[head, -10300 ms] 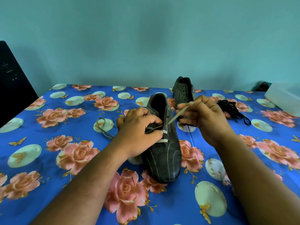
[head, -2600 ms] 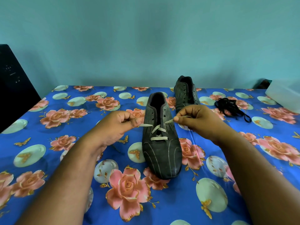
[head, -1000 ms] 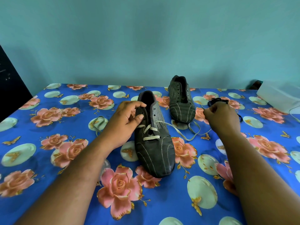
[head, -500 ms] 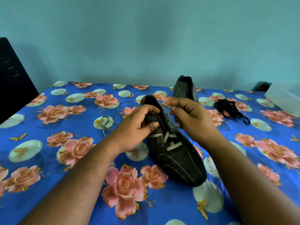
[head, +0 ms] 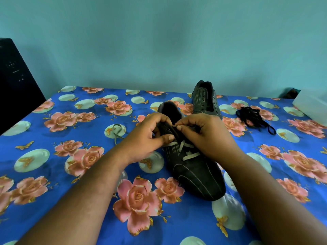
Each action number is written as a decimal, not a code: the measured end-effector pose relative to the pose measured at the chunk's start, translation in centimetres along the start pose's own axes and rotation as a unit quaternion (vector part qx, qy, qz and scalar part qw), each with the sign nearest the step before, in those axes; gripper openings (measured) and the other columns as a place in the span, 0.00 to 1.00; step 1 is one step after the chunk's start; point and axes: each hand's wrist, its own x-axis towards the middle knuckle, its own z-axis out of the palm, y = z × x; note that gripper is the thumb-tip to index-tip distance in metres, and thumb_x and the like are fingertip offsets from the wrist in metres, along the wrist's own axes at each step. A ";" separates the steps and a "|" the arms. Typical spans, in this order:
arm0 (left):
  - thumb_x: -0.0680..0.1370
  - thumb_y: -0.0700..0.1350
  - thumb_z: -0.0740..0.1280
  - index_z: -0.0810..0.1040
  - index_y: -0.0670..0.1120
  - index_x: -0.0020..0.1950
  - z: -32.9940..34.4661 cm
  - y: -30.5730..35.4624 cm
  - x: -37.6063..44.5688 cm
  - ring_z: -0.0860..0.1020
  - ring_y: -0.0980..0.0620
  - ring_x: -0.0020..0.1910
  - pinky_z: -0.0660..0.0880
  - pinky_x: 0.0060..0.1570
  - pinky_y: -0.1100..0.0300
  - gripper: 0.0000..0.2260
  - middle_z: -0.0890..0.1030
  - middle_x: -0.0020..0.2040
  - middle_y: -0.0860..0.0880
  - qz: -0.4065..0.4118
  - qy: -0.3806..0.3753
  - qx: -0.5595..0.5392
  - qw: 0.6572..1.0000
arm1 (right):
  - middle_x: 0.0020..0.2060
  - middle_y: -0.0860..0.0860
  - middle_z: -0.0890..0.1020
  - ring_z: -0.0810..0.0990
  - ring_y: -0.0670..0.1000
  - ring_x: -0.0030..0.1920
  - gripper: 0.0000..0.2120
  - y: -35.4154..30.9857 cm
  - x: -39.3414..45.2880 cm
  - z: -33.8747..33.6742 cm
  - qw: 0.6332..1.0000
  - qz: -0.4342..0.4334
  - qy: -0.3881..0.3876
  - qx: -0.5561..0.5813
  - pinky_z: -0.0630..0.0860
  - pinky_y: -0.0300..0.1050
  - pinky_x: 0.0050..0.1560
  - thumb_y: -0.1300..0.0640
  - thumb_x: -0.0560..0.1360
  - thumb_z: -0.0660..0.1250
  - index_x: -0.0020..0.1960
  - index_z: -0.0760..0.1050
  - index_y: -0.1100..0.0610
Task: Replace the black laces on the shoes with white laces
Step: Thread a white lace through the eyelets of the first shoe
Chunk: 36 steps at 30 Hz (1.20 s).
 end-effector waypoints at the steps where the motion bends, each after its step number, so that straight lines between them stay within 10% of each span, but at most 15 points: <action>1: 0.78 0.39 0.73 0.75 0.49 0.59 0.0 0.0 0.0 0.74 0.53 0.41 0.80 0.49 0.46 0.13 0.75 0.48 0.53 0.003 -0.002 0.002 1.000 | 0.41 0.40 0.85 0.82 0.41 0.42 0.05 0.1 0.0 -0.1 1.000 -0.010 -0.012 0.000 0.79 0.48 0.43 0.53 0.77 0.70 0.50 0.85 0.47; 7: 0.78 0.36 0.71 0.75 0.45 0.60 0.0 -0.1 0.0 0.75 0.39 0.49 0.80 0.48 0.38 0.13 0.75 0.54 0.44 0.023 -0.001 -0.010 1.000 | 0.38 0.37 0.73 0.74 0.47 0.43 0.07 0.1 0.2 0.0 0.993 -0.089 -0.017 -0.073 0.67 0.41 0.44 0.53 0.74 0.70 0.48 0.85 0.51; 15: 0.78 0.37 0.71 0.73 0.51 0.63 -0.1 -0.2 0.2 0.74 0.54 0.43 0.79 0.51 0.47 0.17 0.76 0.48 0.38 0.010 0.021 -0.047 0.999 | 0.39 0.38 0.73 0.73 0.47 0.49 0.02 1.0 0.2 -0.2 0.997 -0.022 -0.067 0.012 0.65 0.35 0.50 0.52 0.76 0.72 0.47 0.83 0.46; 20: 0.79 0.40 0.71 0.74 0.49 0.64 0.0 -0.1 0.3 0.74 0.56 0.40 0.72 0.45 0.71 0.15 0.76 0.44 0.50 0.003 0.043 0.000 0.999 | 0.41 0.39 0.75 0.72 0.48 0.50 0.03 1.4 0.2 -0.5 0.995 -0.029 -0.090 -0.010 0.68 0.45 0.51 0.48 0.76 0.70 0.47 0.83 0.44; 36: 0.77 0.47 0.74 0.75 0.52 0.58 1.6 -0.6 0.3 0.74 0.59 0.43 0.70 0.43 0.69 0.12 0.72 0.51 0.60 0.028 0.118 0.124 0.985 | 0.43 0.39 0.75 0.71 0.45 0.52 0.03 1.3 0.1 -1.3 0.994 -0.016 -0.105 -0.001 0.65 0.37 0.54 0.50 0.75 0.69 0.43 0.78 0.43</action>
